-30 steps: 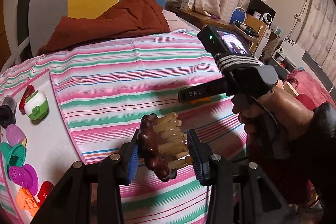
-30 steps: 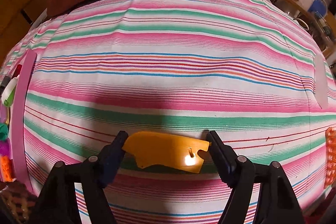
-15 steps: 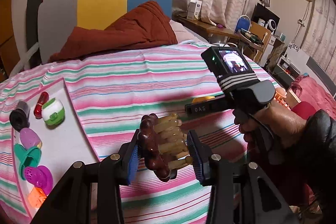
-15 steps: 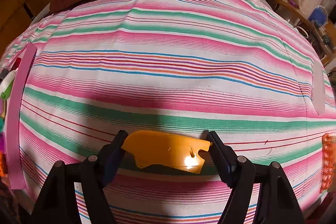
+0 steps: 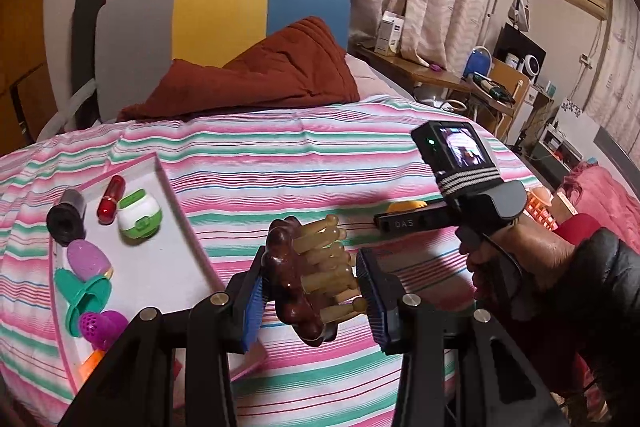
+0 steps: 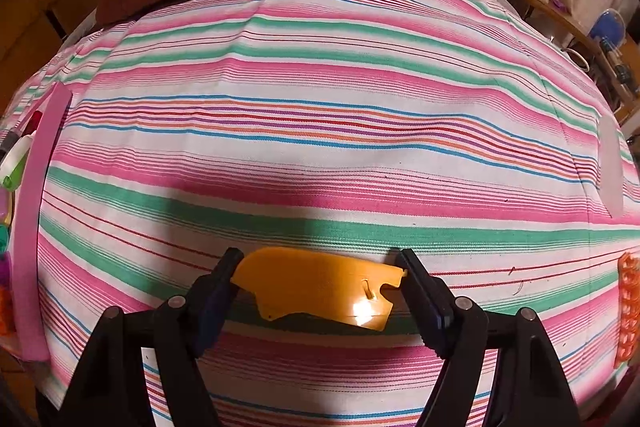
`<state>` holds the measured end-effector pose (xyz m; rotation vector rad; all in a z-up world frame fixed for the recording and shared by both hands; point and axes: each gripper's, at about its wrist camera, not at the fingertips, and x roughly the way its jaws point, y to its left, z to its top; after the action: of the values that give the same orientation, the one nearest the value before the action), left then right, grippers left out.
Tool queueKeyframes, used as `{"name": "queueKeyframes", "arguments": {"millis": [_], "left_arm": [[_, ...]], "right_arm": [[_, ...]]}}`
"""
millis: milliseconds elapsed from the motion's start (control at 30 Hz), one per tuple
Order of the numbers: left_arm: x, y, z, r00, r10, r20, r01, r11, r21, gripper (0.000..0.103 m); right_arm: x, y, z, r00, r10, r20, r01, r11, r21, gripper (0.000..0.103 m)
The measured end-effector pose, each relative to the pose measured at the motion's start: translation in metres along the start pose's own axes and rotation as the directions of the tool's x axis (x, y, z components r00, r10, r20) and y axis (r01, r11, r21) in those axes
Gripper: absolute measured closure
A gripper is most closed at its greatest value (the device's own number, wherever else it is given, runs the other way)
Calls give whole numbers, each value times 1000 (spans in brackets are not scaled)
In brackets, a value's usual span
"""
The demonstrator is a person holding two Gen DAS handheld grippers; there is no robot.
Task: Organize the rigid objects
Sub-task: 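Carry the brown brush over the tray with the left gripper while the right holds the yellow piece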
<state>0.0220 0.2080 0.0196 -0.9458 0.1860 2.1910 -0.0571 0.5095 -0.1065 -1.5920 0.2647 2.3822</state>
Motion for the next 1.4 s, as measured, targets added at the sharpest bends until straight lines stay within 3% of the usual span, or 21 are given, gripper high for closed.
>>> {"name": "queueKeyframes", "arguments": {"millis": [100, 233, 467, 733, 1000, 1100, 1233, 1400], "left_arm": [[-5, 9, 0, 1000, 12, 10, -12, 1000, -13, 60], [-8, 21, -2, 1000, 19, 12, -18, 999, -43, 60], [-25, 60, -10, 1000, 14, 24, -11, 990, -140, 60], [-38, 154, -35, 999, 42, -10, -43, 928, -370, 60], [-4, 175, -25, 996, -82, -18, 64, 876, -478, 60], [18, 175, -17, 996, -74, -52, 40, 875, -482, 60], [44, 188, -9, 993, -83, -79, 29, 848, -529, 60], [73, 205, -6, 985, -64, -162, -40, 820, -571, 59]], "right_arm": [[1, -2, 3, 1000, -7, 4, 7, 1000, -7, 25], [-19, 15, -19, 999, -30, 14, 30, 999, -31, 26], [-18, 19, -17, 999, -41, 24, 42, 998, -46, 27], [-15, 22, -13, 999, -45, 23, 46, 998, -47, 27], [-15, 24, -14, 999, -44, 18, 45, 998, -44, 27], [-17, 26, -16, 999, -45, 17, 46, 998, -43, 27], [-19, 27, -17, 999, -43, 16, 44, 998, -41, 27], [-20, 29, -18, 999, -43, 15, 44, 998, -47, 27]]}}
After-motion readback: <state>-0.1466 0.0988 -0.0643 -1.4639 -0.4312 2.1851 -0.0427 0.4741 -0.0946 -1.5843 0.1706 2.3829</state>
